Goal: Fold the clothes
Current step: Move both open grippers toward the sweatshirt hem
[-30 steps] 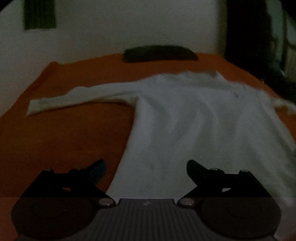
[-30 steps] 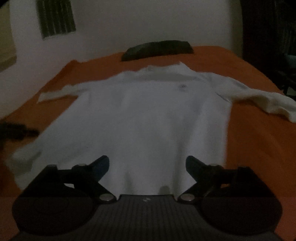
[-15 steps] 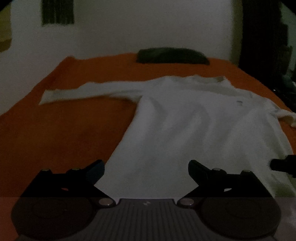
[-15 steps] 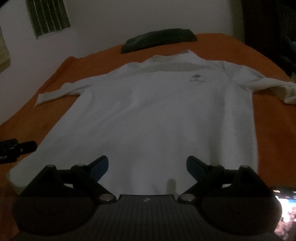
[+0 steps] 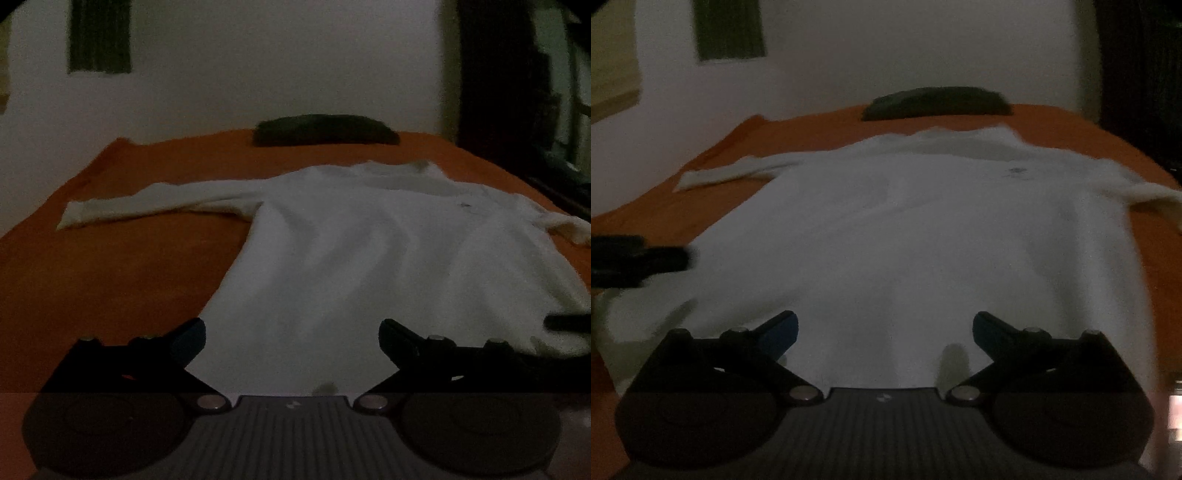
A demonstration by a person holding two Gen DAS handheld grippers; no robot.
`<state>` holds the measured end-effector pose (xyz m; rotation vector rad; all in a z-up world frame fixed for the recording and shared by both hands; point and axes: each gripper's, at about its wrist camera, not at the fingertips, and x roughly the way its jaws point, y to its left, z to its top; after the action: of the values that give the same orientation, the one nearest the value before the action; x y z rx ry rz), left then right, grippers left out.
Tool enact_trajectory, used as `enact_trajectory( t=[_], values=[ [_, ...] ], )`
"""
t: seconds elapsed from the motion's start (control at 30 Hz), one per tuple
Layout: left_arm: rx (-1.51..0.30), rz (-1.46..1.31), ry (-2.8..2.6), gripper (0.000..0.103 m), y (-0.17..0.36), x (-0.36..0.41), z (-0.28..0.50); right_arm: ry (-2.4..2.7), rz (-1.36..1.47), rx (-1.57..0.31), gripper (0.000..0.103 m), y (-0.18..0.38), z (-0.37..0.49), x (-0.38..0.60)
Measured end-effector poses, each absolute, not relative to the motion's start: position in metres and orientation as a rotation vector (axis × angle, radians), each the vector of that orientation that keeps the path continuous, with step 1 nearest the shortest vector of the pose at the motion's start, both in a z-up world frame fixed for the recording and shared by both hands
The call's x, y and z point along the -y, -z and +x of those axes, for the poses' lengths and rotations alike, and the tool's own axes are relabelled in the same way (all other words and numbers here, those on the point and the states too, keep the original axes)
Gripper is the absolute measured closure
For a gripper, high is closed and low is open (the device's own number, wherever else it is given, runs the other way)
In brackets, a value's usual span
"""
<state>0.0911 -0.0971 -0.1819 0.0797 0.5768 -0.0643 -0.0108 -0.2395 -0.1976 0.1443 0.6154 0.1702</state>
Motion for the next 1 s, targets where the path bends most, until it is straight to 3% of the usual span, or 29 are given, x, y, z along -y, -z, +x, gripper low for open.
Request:
enact_trajectory(
  t=[0.17,0.23,1.0],
  values=[
    [-0.657,0.049,0.044,0.0,0.228,0.082,0.089,-0.186,0.019,-0.676,0.0,0.221,0.005,0.208],
    [-0.601,0.066,0.061,0.0,0.24,0.08,0.079,-0.187,0.022,-0.659,0.0,0.222,0.001,0.21],
    [-0.598,0.07,0.047,0.0,0.24,0.08,0.078,-0.176,-0.006,-0.661,0.0,0.224,-0.002,0.208]
  ],
)
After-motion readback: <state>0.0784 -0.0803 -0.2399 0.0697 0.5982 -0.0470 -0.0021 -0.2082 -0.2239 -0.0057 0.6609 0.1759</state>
